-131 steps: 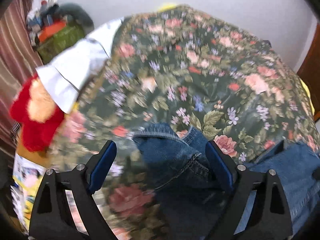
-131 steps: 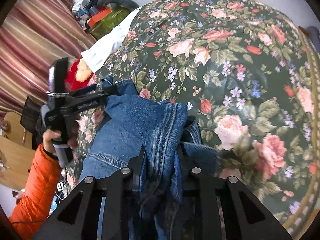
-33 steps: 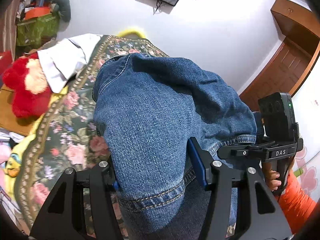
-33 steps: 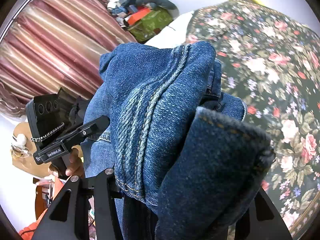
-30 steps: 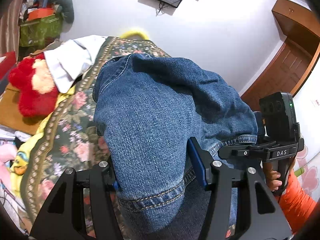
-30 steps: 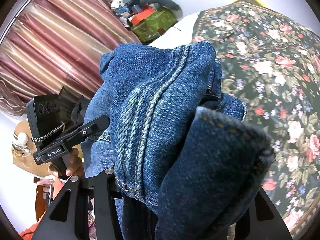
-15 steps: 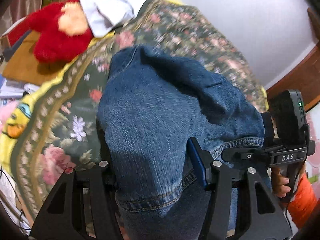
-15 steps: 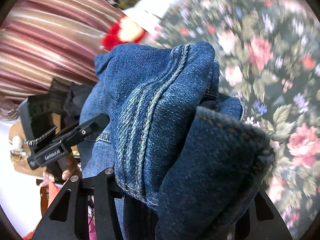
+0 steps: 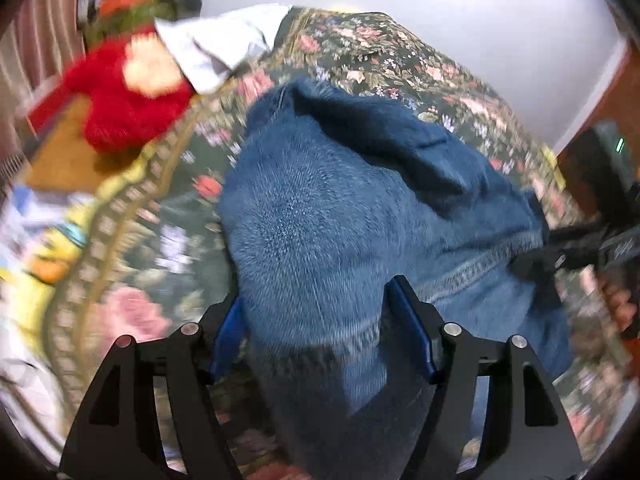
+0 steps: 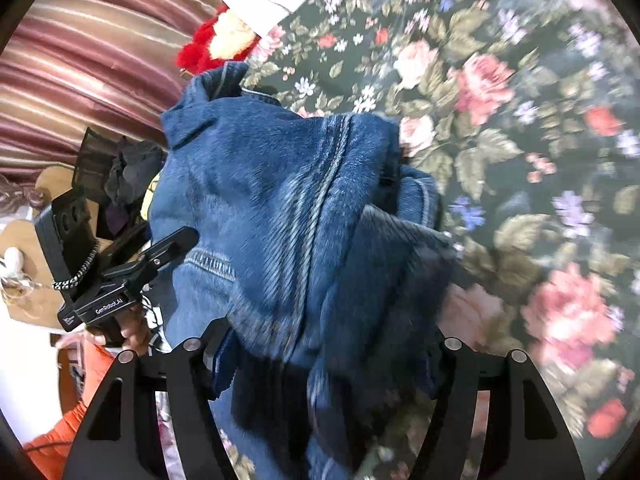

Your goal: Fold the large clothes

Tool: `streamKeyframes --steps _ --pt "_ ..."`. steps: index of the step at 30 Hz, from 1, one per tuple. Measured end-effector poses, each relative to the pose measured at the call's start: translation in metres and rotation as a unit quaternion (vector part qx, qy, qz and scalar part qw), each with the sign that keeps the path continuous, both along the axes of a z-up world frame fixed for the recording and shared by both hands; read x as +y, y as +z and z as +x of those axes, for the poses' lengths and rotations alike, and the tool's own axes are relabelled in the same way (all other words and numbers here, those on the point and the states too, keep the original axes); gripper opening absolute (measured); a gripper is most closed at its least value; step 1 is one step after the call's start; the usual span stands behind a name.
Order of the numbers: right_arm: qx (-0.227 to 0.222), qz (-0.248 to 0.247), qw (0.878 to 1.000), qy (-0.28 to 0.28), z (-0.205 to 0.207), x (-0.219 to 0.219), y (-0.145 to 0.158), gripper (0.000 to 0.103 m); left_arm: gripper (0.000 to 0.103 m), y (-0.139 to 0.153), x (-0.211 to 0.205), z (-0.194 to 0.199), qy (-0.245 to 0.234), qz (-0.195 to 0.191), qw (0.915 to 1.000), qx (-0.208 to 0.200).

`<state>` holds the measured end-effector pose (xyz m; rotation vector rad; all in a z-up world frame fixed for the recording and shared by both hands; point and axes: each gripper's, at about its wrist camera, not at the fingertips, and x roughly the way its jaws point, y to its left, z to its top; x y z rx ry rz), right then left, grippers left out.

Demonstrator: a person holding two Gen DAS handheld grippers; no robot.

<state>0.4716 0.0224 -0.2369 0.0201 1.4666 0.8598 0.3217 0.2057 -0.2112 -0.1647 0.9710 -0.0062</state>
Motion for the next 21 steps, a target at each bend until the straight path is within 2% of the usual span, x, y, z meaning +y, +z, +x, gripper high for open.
streamKeyframes --steps 3,5,8,12,15,18,21 --pt "-0.056 -0.029 0.998 0.006 -0.014 -0.011 0.022 0.068 0.069 0.018 -0.010 -0.010 -0.008 0.074 0.9970 -0.018" --pt "-0.103 -0.041 0.994 0.006 -0.022 -0.015 0.040 0.068 0.070 0.030 -0.012 -0.012 -0.012 0.101 0.9943 -0.031" --pt "-0.180 -0.053 0.982 -0.010 -0.031 -0.023 0.072 0.068 0.073 0.044 -0.010 -0.002 -0.014 0.113 0.9924 -0.048" --pt "-0.225 -0.033 0.974 -0.024 -0.030 -0.015 0.095 0.069 0.074 0.047 -0.005 0.038 -0.006 0.101 0.9939 -0.044" --pt "-0.243 -0.040 0.969 -0.020 -0.029 0.005 0.087 0.069 0.074 0.034 0.001 0.073 0.007 0.090 0.9958 -0.017" --pt "-0.238 -0.069 0.969 -0.004 -0.025 0.023 0.059 0.069 0.074 0.019 0.007 0.103 0.025 0.072 0.9971 0.009" --pt "-0.239 -0.106 0.965 0.003 -0.019 0.020 0.027 0.070 0.076 0.005 0.007 0.123 0.035 0.052 0.9978 0.024"
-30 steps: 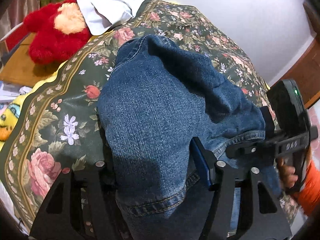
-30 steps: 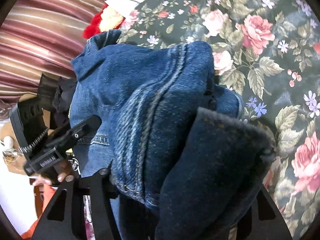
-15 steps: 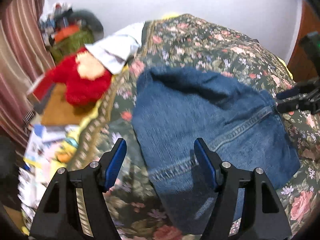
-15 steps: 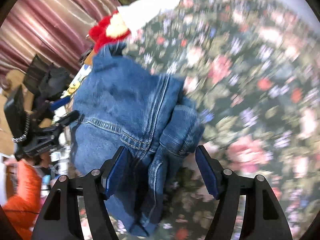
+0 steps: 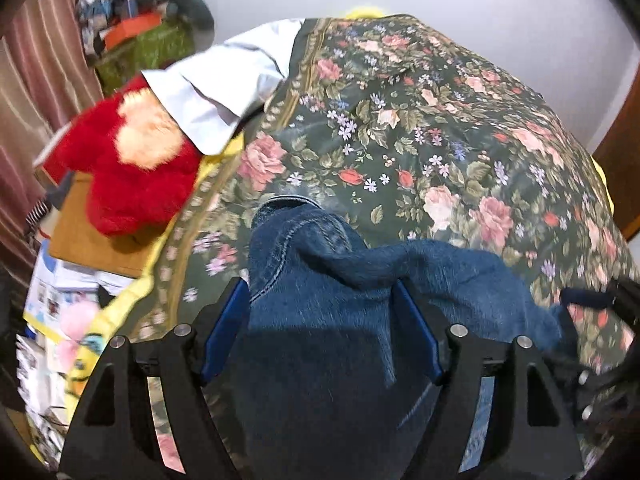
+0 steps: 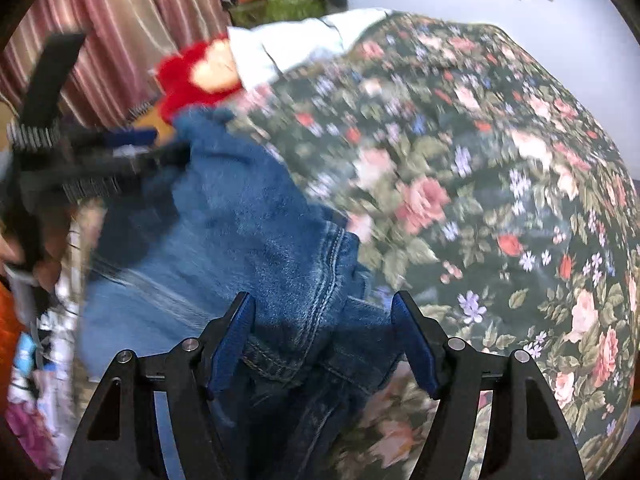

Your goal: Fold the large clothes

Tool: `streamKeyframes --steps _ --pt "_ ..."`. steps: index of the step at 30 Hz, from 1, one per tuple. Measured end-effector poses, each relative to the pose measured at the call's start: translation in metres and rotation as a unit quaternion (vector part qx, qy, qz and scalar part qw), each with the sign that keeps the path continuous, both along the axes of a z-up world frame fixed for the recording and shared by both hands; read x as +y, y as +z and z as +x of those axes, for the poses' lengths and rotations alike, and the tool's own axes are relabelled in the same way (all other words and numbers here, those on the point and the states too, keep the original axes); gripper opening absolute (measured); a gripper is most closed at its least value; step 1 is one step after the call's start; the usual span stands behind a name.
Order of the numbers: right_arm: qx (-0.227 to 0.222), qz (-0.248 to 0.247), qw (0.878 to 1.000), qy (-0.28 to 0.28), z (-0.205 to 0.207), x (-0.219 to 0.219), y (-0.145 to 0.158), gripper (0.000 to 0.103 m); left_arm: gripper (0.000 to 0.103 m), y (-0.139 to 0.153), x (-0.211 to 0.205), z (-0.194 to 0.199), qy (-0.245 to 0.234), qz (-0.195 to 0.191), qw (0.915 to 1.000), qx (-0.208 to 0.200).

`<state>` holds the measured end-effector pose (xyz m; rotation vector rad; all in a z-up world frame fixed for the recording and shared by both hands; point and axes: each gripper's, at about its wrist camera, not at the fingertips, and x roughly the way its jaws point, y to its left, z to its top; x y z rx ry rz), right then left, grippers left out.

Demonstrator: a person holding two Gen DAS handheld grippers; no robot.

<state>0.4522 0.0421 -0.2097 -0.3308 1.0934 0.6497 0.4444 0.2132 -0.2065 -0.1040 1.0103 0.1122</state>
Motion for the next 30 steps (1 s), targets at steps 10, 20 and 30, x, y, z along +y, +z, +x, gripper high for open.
streamKeyframes --steps 10,20,30 --pt "0.008 0.029 0.998 -0.049 0.005 -0.044 0.009 0.086 0.081 0.026 -0.018 -0.026 -0.017 0.062 0.9973 -0.037" --pt "0.058 0.011 0.998 -0.014 -0.052 -0.029 -0.002 0.087 0.085 0.016 -0.062 -0.124 -0.083 0.089 0.9925 -0.008" --pt "0.045 -0.013 0.998 -0.039 -0.089 -0.062 0.022 0.087 0.085 0.030 -0.050 -0.190 -0.025 0.074 0.9969 -0.010"
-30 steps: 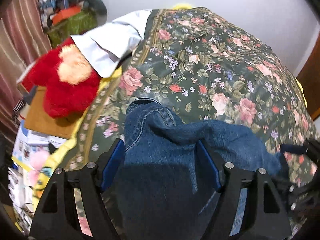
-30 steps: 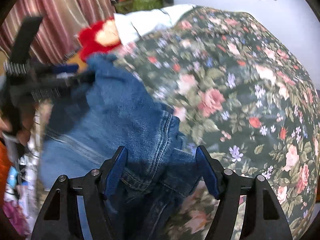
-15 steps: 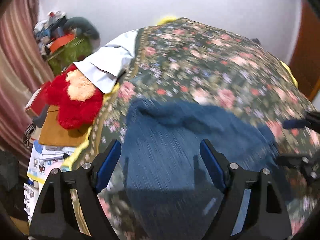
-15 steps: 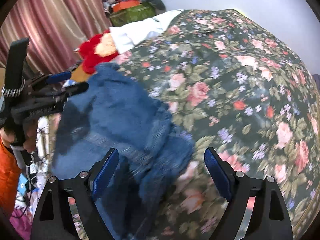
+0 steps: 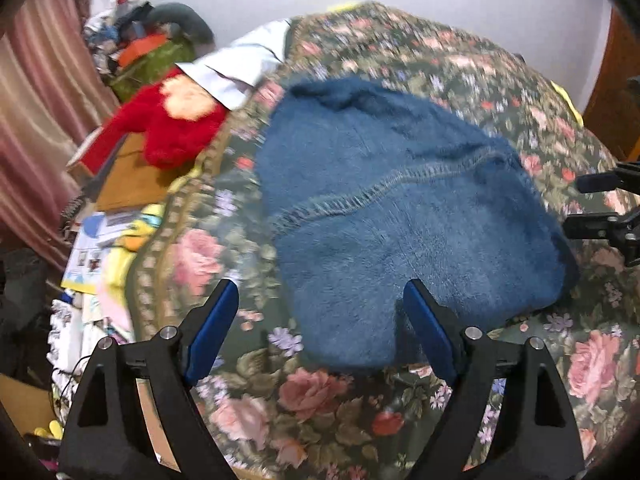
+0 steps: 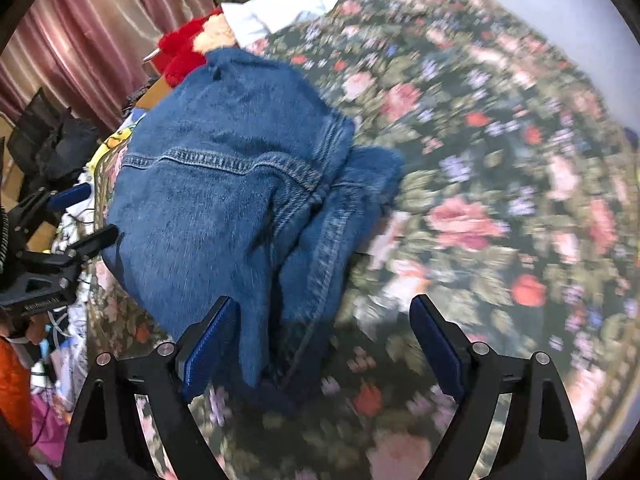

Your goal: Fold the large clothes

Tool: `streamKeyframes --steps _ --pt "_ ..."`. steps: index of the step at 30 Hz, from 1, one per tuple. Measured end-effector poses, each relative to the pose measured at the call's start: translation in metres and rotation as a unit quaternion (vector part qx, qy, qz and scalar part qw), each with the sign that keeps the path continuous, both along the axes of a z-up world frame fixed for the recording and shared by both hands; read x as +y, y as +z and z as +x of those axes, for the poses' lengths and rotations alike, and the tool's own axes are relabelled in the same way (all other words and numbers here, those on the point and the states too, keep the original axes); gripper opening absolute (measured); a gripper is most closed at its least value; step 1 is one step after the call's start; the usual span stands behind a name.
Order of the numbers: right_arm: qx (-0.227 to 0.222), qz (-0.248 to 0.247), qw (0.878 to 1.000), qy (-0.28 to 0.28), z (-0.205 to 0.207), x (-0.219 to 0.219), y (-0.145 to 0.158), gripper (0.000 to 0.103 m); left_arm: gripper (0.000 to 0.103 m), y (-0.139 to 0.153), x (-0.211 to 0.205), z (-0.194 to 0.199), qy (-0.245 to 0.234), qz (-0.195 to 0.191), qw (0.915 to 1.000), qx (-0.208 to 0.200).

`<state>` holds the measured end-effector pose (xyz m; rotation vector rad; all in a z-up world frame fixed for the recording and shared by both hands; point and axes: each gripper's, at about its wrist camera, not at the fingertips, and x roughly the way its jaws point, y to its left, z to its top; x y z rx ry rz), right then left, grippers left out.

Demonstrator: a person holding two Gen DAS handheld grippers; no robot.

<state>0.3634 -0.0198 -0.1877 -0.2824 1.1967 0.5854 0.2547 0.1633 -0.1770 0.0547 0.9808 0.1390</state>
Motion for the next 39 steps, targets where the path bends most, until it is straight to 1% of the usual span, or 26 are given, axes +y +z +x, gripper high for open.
streamKeyframes --steps 2,6,7,8,9,11,12,15,16,19,21,22,23,27,28,30,32,34,35,39 --pt "-0.026 0.013 1.000 -0.004 -0.011 -0.007 0.023 0.087 0.085 0.021 0.002 -0.010 0.011 0.001 0.9996 -0.026" --pt "-0.086 0.064 0.994 -0.018 -0.037 -0.018 0.079 0.087 0.084 0.077 -0.004 -0.032 0.017 -0.006 0.9944 -0.104" --pt "-0.111 0.086 0.990 -0.020 -0.048 -0.020 0.101 0.087 0.084 0.090 -0.006 -0.039 0.016 -0.007 0.9924 -0.122" --pt "-0.125 0.100 0.987 -0.022 -0.055 -0.022 0.115 0.087 0.085 0.106 -0.010 -0.048 0.015 -0.008 0.9890 -0.147" --pt "-0.147 0.122 0.981 -0.025 -0.066 -0.025 0.134 0.087 0.085 0.117 -0.012 -0.055 0.016 -0.009 0.9864 -0.163" --pt "-0.177 0.154 0.972 -0.027 -0.084 -0.028 0.163 0.087 0.085 0.144 -0.017 -0.073 0.015 -0.023 0.9780 -0.207" --pt "-0.199 0.172 0.964 -0.026 -0.095 -0.029 0.181 0.087 0.085 0.154 -0.017 -0.080 0.015 -0.031 0.9744 -0.222" --pt "-0.256 0.198 0.946 -0.023 -0.129 -0.029 0.217 0.087 0.085 0.185 -0.024 -0.106 0.011 -0.056 0.9600 -0.274" --pt "-0.280 0.208 0.937 -0.020 -0.145 -0.028 0.231 0.087 0.085 0.194 -0.028 -0.114 0.010 -0.055 0.9553 -0.290" --pt "-0.322 0.225 0.919 -0.024 -0.180 -0.027 0.257 0.087 0.085 0.216 -0.040 -0.142 0.006 -0.041 0.9403 -0.338" --pt "-0.340 0.235 0.910 -0.023 -0.198 -0.028 0.266 0.087 0.085 0.227 -0.048 -0.162 0.002 -0.034 0.9300 -0.366" --pt "-0.353 0.239 0.904 -0.025 -0.210 -0.028 0.270 0.087 0.085 0.230 -0.052 -0.169 0.001 -0.031 0.9266 -0.375" --pt "-0.361 0.240 0.901 -0.026 -0.217 -0.028 0.272 0.087 0.085 0.232 -0.056 -0.177 0.001 -0.027 0.9230 -0.384" --pt "-0.380 0.240 0.892 -0.037 -0.242 -0.027 0.274 0.087 0.085 0.235 -0.067 -0.197 0.009 -0.006 0.9152 -0.403" --pt "-0.382 0.237 0.892 -0.040 -0.246 -0.027 0.275 0.089 0.085 0.235 -0.070 -0.200 0.011 -0.001 0.9142 -0.405" --pt "-0.385 0.231 0.892 -0.045 -0.253 -0.028 0.274 0.096 0.088 0.234 -0.073 -0.204 0.012 0.004 0.9140 -0.406" --pt "-0.389 0.225 0.891 -0.058 -0.257 -0.030 0.270 0.103 0.095 0.232 -0.075 -0.208 0.015 0.006 0.9136 -0.406" --pt "-0.391 0.221 0.891 -0.066 -0.261 -0.032 0.269 0.103 0.098 0.229 -0.077 -0.208 0.013 0.006 0.9139 -0.406" --pt "-0.387 0.219 0.893 -0.072 -0.261 -0.033 0.268 0.103 0.099 0.228 -0.077 -0.208 0.013 0.007 0.9142 -0.405" --pt "-0.382 0.206 0.897 -0.090 -0.260 -0.035 0.262 0.103 0.100 0.225 -0.079 -0.207 0.011 0.012 0.9160 -0.401"
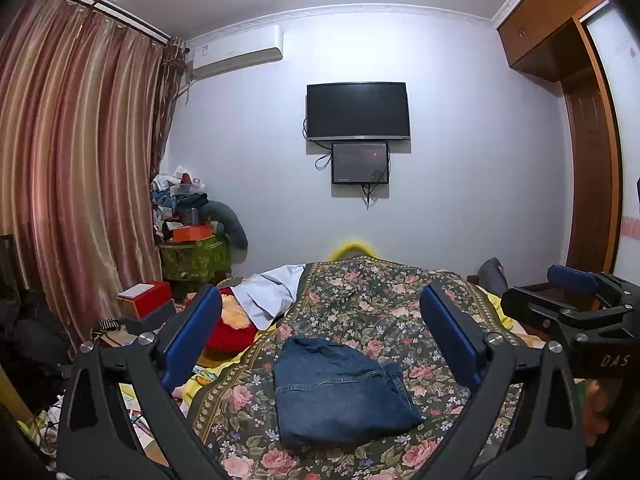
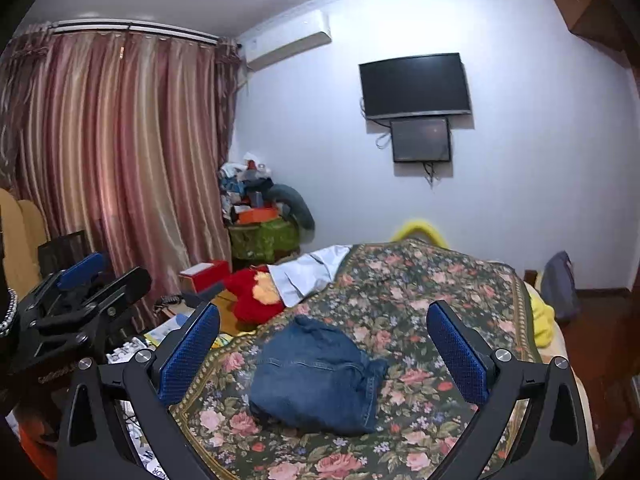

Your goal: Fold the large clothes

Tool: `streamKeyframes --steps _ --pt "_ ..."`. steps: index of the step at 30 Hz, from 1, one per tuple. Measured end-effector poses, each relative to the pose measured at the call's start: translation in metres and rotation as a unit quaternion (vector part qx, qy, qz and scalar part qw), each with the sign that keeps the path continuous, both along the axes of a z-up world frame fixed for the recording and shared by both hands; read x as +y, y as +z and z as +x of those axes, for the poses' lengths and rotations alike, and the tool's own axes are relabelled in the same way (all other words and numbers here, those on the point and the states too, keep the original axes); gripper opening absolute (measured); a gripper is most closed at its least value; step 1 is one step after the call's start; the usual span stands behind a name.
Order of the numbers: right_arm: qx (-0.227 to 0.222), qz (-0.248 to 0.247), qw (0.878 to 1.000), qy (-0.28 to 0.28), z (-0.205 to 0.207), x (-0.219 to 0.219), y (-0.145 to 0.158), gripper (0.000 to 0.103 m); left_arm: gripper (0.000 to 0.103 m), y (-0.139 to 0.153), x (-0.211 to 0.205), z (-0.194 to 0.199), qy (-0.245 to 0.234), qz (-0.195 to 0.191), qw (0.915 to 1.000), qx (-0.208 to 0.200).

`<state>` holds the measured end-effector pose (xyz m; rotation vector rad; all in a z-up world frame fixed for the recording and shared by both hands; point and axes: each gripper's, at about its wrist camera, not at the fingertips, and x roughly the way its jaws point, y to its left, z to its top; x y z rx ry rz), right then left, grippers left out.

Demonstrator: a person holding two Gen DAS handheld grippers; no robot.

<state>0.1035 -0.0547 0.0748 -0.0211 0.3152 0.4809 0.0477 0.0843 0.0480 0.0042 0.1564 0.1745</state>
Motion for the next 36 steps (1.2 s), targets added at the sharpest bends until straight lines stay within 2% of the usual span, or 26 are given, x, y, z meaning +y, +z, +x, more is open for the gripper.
streamKeyframes --steps 36 --pt "0.004 0.010 1.000 -0.007 0.002 -0.011 -0.001 0.103 0.102 -0.008 -0.003 0.006 -0.017 -0.011 0.9997 0.011"
